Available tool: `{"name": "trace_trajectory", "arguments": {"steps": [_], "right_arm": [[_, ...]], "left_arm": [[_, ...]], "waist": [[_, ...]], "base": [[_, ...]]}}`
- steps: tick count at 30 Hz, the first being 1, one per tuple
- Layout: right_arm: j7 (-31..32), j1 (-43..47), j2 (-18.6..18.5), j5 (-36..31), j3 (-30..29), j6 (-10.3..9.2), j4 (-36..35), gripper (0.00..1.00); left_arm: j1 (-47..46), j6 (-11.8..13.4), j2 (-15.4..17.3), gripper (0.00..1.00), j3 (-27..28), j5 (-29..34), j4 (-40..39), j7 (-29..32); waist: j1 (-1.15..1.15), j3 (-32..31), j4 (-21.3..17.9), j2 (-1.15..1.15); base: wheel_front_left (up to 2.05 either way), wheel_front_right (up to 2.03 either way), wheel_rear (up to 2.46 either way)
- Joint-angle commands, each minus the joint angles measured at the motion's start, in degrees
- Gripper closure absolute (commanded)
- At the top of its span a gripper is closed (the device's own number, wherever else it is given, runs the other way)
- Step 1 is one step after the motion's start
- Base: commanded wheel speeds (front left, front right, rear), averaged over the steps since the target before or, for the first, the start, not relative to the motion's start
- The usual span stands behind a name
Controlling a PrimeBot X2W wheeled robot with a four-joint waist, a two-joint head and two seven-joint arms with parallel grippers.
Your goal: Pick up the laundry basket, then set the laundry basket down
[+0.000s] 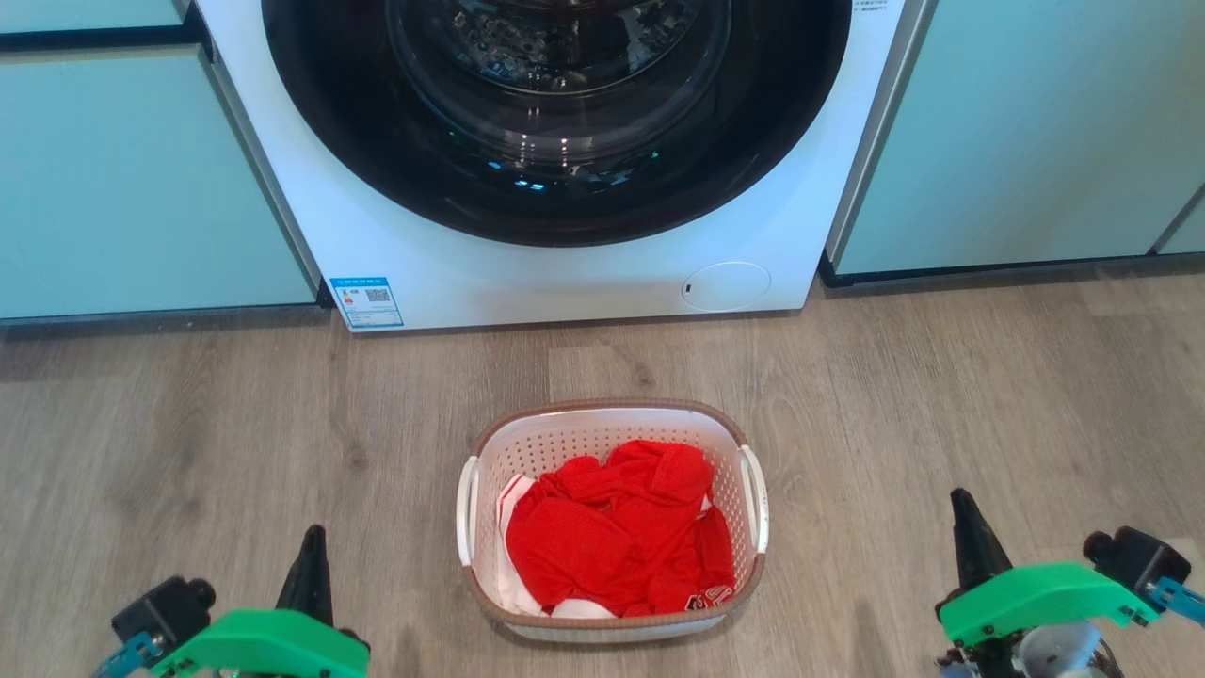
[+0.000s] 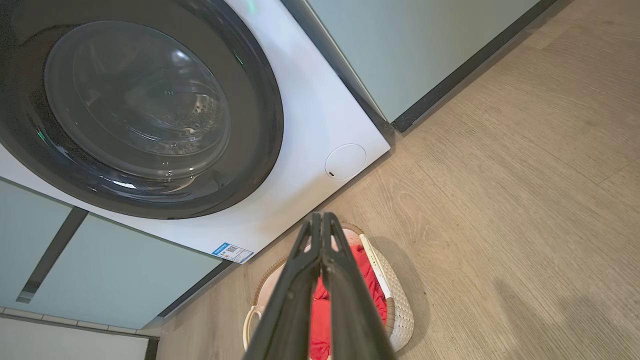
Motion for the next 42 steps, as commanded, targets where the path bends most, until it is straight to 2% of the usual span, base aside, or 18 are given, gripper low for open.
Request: {"name": "trace_trajectory", "arguments": {"steps": [1,42], "right_arm": [[0.3,-2.9,-1.3,1.6,-0.1,0.04,-1.8,1.0],[6.8,-6.0,-1.6,26.6,-3.2,0.06,-1.8,1.0]], "left_arm": [[-3.0,-0.4,0.8,1.0,1.7,-1.6,-1.6,0.3],[-8.5,-4.1,0.8,1.0,5.9,-28.5,-0.5,6.7]], "waist": [[0.0,0.0,0.0,0.0],[0.0,0.0,0.6,0.0]], "base": [[0.0,0.0,0.0],[0.0,0.0,0.0]]}}
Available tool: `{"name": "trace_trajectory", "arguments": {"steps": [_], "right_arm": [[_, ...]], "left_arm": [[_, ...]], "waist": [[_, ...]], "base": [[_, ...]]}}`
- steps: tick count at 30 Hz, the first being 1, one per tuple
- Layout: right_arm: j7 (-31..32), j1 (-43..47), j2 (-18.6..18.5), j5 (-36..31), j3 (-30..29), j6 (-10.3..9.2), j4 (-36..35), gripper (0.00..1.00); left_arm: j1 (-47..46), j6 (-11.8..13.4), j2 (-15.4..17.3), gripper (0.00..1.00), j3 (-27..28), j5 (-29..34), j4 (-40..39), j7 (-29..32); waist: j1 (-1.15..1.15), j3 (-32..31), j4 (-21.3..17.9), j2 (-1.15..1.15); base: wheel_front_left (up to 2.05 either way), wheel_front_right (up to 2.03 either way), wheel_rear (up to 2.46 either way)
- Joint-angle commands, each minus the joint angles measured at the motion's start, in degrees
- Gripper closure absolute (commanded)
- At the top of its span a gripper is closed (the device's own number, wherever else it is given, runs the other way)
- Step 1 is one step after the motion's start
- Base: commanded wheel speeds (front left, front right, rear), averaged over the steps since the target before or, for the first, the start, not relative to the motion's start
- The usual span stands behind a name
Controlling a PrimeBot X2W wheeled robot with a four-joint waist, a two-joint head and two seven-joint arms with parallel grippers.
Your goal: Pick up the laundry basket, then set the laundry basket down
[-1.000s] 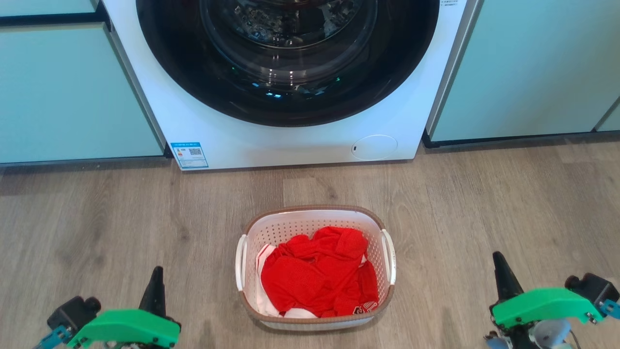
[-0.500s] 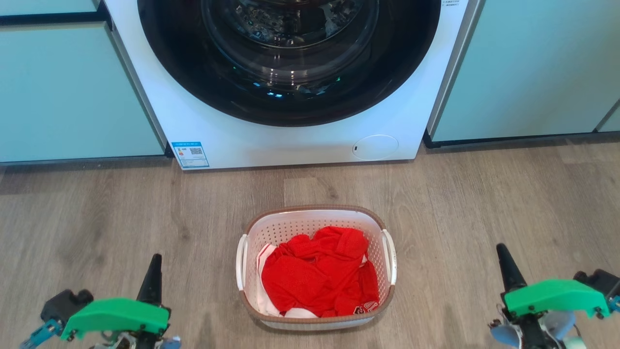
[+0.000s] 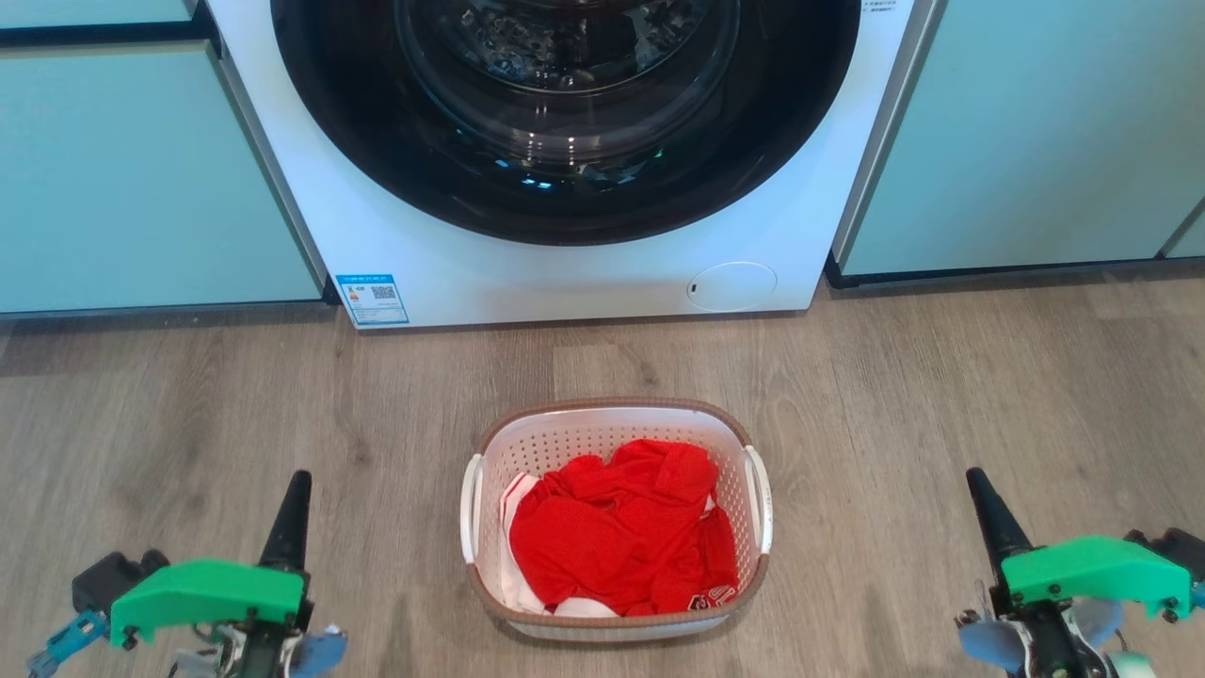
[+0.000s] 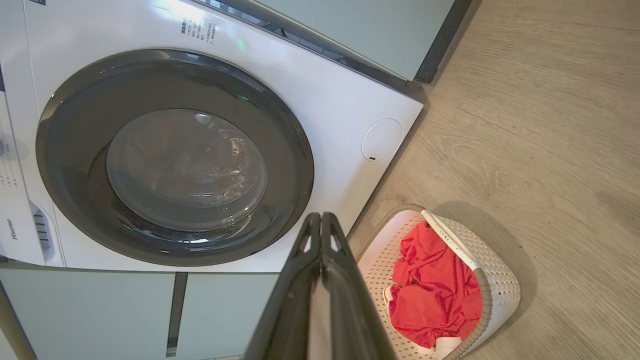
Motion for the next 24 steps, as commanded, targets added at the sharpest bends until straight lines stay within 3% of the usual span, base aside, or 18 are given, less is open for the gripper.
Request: {"name": "trace_trajectory", "arguments": {"steps": [1,24], "right_arm": [[0.5,-3.6,-1.1,1.9,0.3,0.06,-1.8,1.0],[4.5,-5.4,-1.2,16.0,-1.8,0.07,-1.9,1.0]], "left_arm": [[-3.4,-0.6,0.8,1.0,2.3,-1.8,-1.3,0.5],[-6.5,-2.8,0.7,1.0,5.0,-17.1,-0.7,4.4]], "waist": [[0.0,0.0,0.0,0.0],[0.0,0.0,0.3,0.0]], "base": [[0.0,0.0,0.0],[0.0,0.0,0.0]]}}
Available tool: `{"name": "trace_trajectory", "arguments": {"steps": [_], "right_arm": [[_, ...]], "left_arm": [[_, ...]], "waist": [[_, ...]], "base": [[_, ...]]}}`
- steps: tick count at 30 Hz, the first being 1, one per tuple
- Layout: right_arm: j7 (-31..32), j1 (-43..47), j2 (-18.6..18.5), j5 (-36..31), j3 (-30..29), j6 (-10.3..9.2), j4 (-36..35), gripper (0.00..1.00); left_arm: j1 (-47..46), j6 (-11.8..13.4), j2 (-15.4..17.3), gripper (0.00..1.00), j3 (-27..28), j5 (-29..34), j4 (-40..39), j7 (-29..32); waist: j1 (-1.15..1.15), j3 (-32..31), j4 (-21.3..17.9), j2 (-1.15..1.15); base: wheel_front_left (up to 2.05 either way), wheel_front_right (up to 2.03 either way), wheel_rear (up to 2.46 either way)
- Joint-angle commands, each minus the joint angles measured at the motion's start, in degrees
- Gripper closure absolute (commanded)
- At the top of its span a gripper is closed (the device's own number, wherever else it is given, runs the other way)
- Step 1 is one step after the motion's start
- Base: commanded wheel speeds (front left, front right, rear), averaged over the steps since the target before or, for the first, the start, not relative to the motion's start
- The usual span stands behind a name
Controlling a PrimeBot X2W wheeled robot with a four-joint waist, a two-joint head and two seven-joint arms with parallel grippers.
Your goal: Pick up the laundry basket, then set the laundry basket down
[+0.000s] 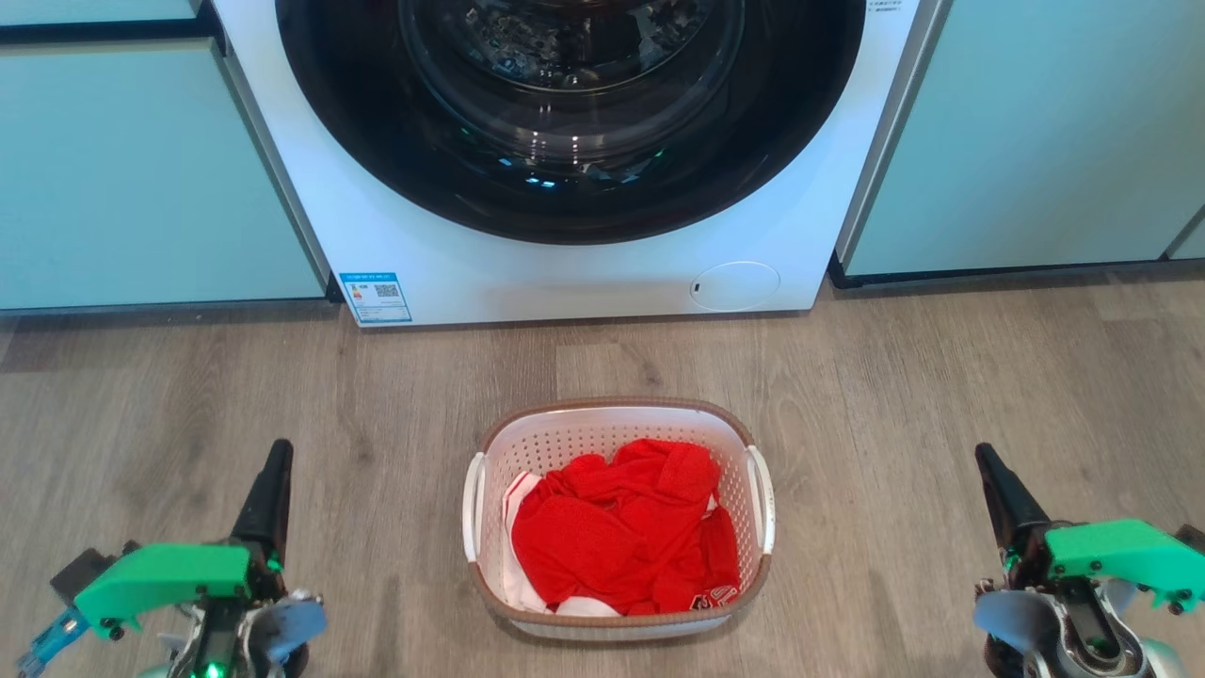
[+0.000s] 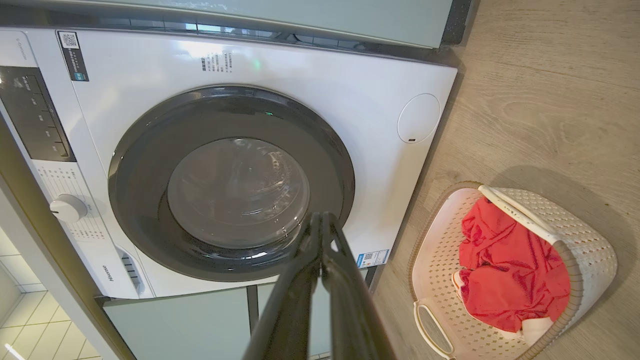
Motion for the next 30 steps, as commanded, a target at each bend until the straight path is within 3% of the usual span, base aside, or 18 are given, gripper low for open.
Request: {"name": "trace_trajectory", "arguments": {"steps": [1,7,30], "right_arm": [[0.6,-3.4,-1.1,1.5,0.8,0.08,-1.9,1.0],[1.6,-3.8,-1.1,5.1,0.3,0.08,-1.9,1.0],[1.9,-3.9,-0.8,4.7,-0.2,0.08,-1.9,1.0]], "left_arm": [[-3.8,-0.8,0.7,1.0,2.0,-1.5,-1.6,0.7],[-4.6,-1.4,0.7,1.0,2.7,-5.3,-1.4,1.7],[-4.6,-1.4,0.4,1.0,3.1,-5.0,-1.4,2.0]], "waist": [[0.0,0.0,0.0,0.0],[0.0,0.0,0.1,0.0],[0.0,0.0,0.1,0.0]], "base": [[0.0,0.0,0.0],[0.0,0.0,0.0],[0.0,0.0,0.0]]}}
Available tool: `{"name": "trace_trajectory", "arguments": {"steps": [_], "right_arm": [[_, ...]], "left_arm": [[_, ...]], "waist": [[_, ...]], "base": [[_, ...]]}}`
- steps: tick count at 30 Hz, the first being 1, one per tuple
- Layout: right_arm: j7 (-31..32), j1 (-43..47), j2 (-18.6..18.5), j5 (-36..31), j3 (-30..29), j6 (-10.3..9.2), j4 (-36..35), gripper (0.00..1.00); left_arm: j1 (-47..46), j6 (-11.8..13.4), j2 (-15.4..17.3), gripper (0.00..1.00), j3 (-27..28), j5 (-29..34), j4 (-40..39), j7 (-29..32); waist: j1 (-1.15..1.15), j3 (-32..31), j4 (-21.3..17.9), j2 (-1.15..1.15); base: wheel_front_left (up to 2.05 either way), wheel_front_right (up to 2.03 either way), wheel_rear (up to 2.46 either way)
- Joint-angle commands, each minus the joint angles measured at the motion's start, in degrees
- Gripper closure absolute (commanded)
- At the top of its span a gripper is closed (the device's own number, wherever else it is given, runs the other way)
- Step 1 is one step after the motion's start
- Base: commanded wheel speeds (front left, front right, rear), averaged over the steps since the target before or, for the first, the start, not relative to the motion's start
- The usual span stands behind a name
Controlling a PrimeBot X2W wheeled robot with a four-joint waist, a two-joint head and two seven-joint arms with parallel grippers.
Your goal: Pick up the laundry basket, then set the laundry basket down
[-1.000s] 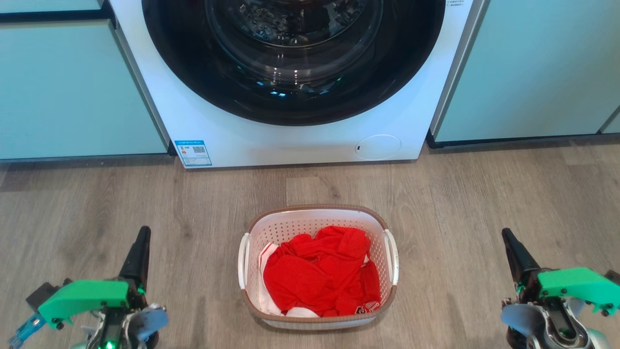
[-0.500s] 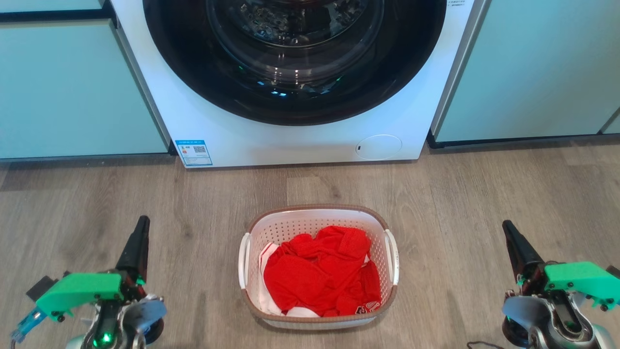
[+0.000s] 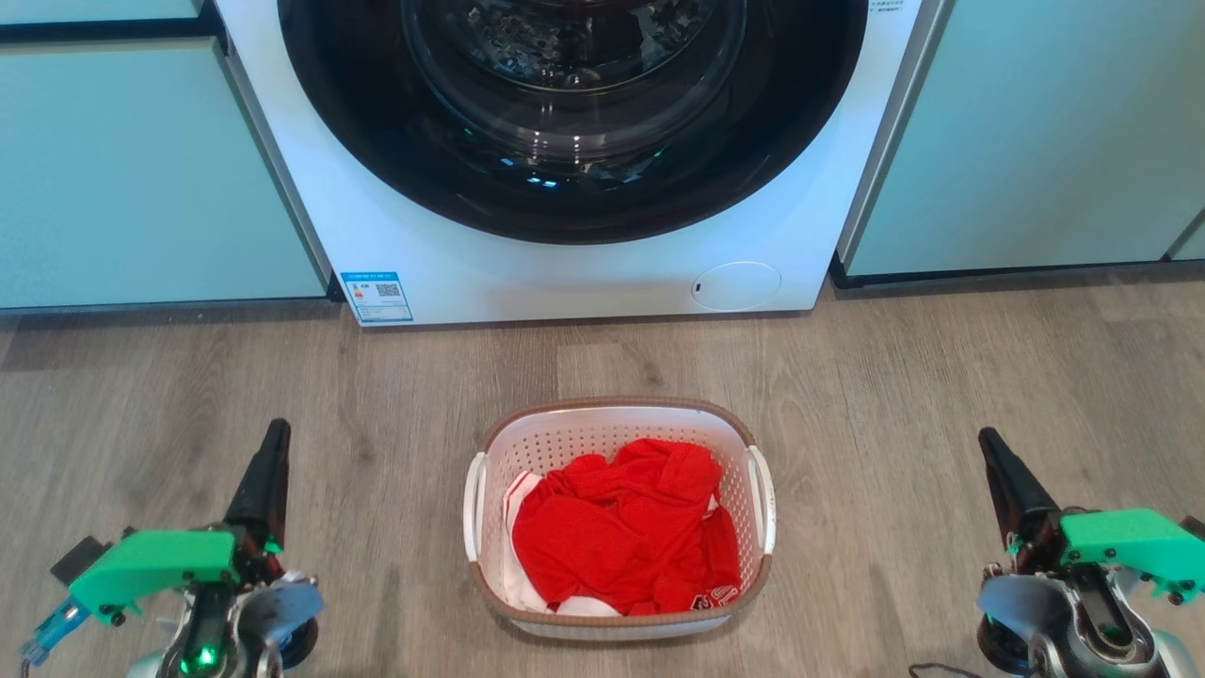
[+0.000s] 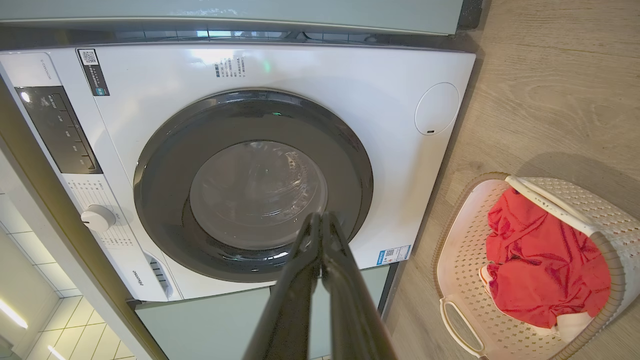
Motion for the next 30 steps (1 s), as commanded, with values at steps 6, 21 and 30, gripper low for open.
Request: {"name": "trace_trajectory", "arguments": {"steps": [6,21,30], "right_arm": [[0.5,-2.6,-0.7,-0.2,0.8,0.08,-1.8,1.0],[0.7,-2.7,-0.6,-0.4,0.5,0.08,-1.8,1.0],[0.8,-2.7,-0.5,-0.5,0.4,0.08,-1.8,1.0]], "left_arm": [[-3.0,-0.4,0.4,1.0,2.5,0.2,-1.7,0.5],[-3.0,-0.4,0.3,1.0,2.8,0.3,-1.7,0.7],[-3.0,-0.4,0.2,1.0,2.9,0.4,-1.7,0.8]], "waist": [[0.01,0.0,0.0,0.0],[0.01,0.0,0.0,0.0],[0.01,0.0,0.0,0.0]], "base": [[0.0,0.0,0.0],[0.0,0.0,0.0],[0.0,0.0,0.0]]}}
